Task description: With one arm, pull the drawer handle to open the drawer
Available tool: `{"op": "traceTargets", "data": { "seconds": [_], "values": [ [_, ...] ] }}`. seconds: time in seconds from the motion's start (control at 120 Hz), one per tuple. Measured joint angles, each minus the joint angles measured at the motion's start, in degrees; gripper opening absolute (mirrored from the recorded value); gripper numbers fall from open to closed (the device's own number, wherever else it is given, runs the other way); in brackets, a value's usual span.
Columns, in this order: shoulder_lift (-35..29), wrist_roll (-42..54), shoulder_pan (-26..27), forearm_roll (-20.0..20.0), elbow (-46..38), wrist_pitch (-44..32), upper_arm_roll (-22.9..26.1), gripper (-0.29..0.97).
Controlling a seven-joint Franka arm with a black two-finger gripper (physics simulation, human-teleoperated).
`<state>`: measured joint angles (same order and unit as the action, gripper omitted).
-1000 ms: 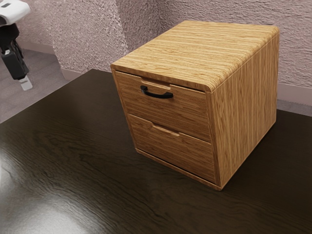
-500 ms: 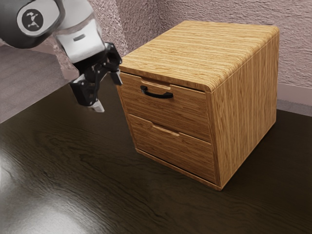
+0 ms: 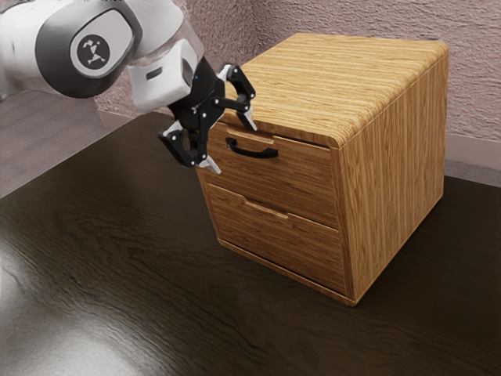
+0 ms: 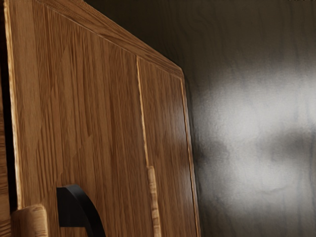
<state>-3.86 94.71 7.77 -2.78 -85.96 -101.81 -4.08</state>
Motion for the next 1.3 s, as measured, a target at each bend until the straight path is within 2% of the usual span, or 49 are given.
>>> {"op": "traceTargets", "data": {
  "seconds": [0.208, 0.4, 0.625, 0.817, 0.958, 1.033, 1.1, 1.2, 1.3],
  "values": [
    [1.1, 0.0, -1.2, -0.6, -0.1, -0.9, -0.7, 0.39],
    [1.1, -0.5, -2.8, -0.7, -0.3, -1.3, -0.7, 0.24],
    [1.0, -1.0, 0.8, 3.6, -1.2, -5.4, -0.7, 0.18],
    [3.0, -1.4, 0.7, 4.3, -1.2, -7.7, -0.8, 0.16],
    [3.1, -1.6, 0.4, 4.3, -2.4, -8.5, -0.5, 0.10],
    [2.7, -1.7, 0.1, 4.2, -4.2, -8.8, -0.3, 0.23],
    [1.7, -1.8, 0.4, 4.2, -5.6, -8.9, -0.5, 0.17],
    [0.0, -2.0, 0.9, 4.4, -6.8, -9.0, -0.8, -0.01],
    [-0.4, -2.1, 0.8, 4.8, -7.3, -9.2, -0.8, -0.04]
  ]
}}
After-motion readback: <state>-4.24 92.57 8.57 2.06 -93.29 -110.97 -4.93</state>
